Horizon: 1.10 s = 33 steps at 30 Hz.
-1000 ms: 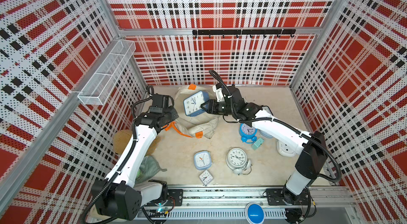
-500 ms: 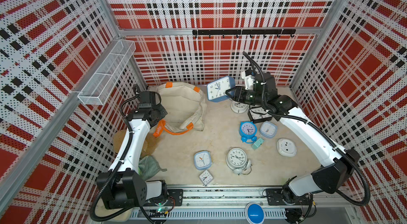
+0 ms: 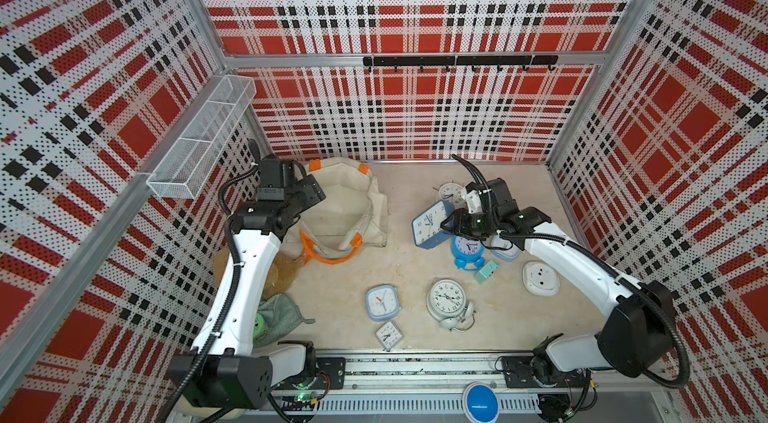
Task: Take the alarm clock out of the canvas bag
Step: Place the alarm at the center of the board.
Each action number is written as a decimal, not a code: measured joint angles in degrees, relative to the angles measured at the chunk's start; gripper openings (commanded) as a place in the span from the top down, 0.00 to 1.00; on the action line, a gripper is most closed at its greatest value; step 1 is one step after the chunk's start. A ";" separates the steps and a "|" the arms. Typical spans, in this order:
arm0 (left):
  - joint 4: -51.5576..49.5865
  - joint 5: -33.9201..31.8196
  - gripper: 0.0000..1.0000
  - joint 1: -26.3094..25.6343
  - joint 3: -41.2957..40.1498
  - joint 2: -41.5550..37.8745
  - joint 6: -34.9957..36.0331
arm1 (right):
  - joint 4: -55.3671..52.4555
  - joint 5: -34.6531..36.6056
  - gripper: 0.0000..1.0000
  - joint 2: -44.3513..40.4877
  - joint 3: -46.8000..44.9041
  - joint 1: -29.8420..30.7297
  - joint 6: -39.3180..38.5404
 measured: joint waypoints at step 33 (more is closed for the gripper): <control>1.97 2.36 0.14 -16.17 3.39 0.28 8.98 | 11.56 -5.33 0.32 21.77 1.05 -4.11 -0.15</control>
